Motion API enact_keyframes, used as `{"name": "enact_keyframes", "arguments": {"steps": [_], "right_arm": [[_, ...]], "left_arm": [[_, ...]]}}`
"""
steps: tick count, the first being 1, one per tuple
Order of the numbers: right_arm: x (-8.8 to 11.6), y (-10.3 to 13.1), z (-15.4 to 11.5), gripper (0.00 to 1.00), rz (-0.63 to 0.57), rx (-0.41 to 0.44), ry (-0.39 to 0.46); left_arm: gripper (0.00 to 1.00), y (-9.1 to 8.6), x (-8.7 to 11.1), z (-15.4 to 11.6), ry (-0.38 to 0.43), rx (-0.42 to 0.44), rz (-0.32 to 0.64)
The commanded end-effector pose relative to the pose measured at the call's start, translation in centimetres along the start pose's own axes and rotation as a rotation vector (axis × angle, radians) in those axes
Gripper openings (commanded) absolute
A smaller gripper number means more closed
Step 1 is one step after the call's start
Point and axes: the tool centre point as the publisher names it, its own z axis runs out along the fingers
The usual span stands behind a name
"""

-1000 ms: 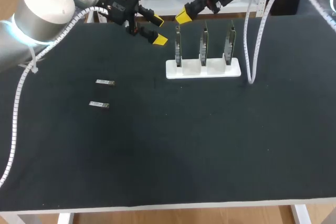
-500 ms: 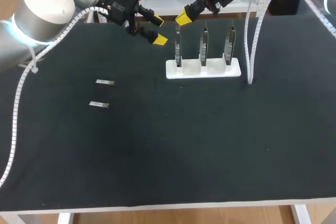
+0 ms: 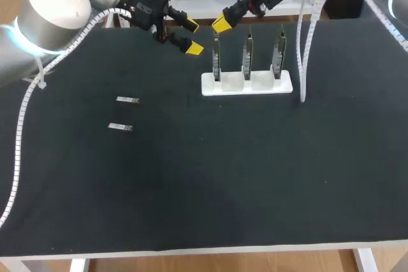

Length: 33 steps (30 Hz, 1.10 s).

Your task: Pick up the optical module with the left hand, and insert it into the network port with the right hand.

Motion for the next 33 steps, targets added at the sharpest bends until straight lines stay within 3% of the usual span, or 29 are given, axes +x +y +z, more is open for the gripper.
{"name": "enact_keyframes", "arguments": {"steps": [1, 33], "right_arm": [[-0.12, -0.77, 0.23, 0.0, 0.004, -0.013, 0.001], [0.59, -0.81, 0.83, 0.0, 0.028, -0.017, 0.006]], "left_arm": [[1.0, 0.08, -0.05, 0.01, 0.003, 0.002, 0.0], [1.0, 0.08, -0.05, 0.01, 0.003, 0.002, 0.0]]}}
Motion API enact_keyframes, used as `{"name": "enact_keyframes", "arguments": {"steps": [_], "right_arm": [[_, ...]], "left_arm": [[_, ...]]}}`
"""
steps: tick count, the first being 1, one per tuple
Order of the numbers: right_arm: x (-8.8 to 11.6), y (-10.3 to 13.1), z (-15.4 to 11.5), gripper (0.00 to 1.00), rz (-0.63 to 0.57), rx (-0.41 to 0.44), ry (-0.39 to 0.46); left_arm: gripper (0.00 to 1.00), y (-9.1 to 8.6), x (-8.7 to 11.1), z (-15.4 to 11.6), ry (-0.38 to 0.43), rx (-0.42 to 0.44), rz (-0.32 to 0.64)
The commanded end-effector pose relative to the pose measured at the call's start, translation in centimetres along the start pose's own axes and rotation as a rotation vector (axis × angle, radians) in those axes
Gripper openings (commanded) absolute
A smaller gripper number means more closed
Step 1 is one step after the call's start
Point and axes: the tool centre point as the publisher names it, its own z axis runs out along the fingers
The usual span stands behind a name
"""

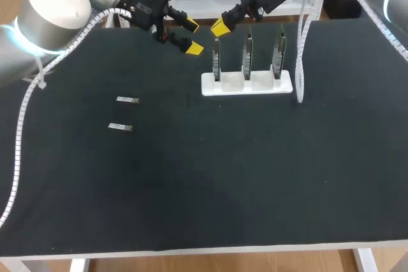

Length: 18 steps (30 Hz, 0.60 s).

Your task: Pick up the optical module with the left hand, and insert it into the network port with the right hand.

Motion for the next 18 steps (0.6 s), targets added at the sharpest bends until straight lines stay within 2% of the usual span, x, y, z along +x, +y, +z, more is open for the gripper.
{"name": "enact_keyframes", "arguments": {"steps": [1, 10, 18], "right_arm": [[-0.08, -0.69, 0.1, 0.0, 0.003, -0.013, -0.001], [-0.76, -1.01, -0.7, 0.0, 0.005, 0.01, -0.037], [-0.72, -1.31, -0.67, 0.0, 0.0, 0.01, -0.027]], "left_arm": [[1.0, 0.08, -0.05, 0.01, 0.003, 0.002, 0.0], [1.0, 0.08, -0.05, 0.01, 0.003, 0.002, 0.0], [1.0, 0.08, -0.05, 0.01, 0.003, 0.002, 0.0]]}}
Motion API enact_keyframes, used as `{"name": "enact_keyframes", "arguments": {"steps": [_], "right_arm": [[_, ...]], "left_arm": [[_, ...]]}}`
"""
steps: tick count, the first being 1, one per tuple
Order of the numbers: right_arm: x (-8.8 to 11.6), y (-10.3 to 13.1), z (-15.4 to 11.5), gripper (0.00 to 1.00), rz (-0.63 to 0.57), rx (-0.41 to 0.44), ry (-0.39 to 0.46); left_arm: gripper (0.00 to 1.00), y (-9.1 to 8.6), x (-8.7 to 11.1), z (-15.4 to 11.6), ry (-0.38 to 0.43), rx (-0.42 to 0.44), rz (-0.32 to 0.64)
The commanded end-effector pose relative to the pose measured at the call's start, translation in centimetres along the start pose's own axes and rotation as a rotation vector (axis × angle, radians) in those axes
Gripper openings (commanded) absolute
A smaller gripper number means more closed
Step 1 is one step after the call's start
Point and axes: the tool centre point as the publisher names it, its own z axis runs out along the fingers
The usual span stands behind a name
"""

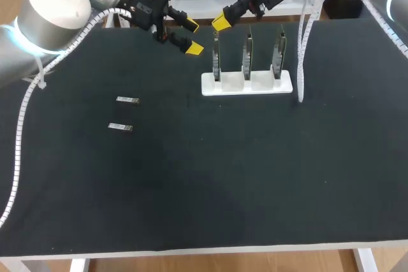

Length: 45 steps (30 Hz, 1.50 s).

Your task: Pick up the optical module with the left hand, and insert it into the network port with the right hand.

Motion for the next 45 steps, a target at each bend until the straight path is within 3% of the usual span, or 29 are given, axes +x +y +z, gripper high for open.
{"name": "enact_keyframes", "arguments": {"steps": [1, 45], "right_arm": [[-0.14, -0.54, 0.17, 0.0, -0.003, -0.015, 0.008], [0.58, -0.7, 0.92, 0.0, 0.016, -0.039, 0.025]], "left_arm": [[1.0, 0.08, -0.05, 0.01, 0.003, 0.002, 0.0], [1.0, 0.08, -0.05, 0.01, 0.003, 0.002, 0.0]]}}
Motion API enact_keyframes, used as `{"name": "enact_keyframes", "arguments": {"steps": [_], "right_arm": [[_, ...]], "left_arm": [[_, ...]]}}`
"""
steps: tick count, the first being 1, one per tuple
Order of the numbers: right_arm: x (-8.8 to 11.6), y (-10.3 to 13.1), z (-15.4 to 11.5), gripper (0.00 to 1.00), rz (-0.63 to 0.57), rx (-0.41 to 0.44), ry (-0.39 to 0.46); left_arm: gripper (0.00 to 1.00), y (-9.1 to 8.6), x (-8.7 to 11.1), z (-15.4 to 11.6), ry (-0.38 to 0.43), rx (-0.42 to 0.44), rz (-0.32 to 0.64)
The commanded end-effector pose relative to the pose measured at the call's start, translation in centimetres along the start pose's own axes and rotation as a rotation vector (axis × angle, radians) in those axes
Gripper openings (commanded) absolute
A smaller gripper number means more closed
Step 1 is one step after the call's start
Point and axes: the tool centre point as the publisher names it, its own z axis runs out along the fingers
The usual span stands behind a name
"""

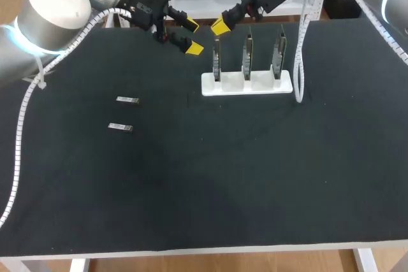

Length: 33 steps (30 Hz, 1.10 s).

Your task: Pick up the optical module with the left hand, and insert it into the network port with the right hand.

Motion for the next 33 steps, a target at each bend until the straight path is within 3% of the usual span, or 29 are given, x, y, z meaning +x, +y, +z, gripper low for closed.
{"name": "enact_keyframes", "arguments": {"steps": [1, 33], "right_arm": [[-0.04, -0.92, 0.24, 0.0, 0.003, -0.028, 0.004], [0.82, -0.58, 0.59, 0.0, 0.029, -0.037, 0.011]], "left_arm": [[1.0, 0.08, -0.05, 0.01, 0.003, 0.002, 0.0], [1.0, 0.08, -0.05, 0.01, 0.003, 0.002, 0.0]]}}
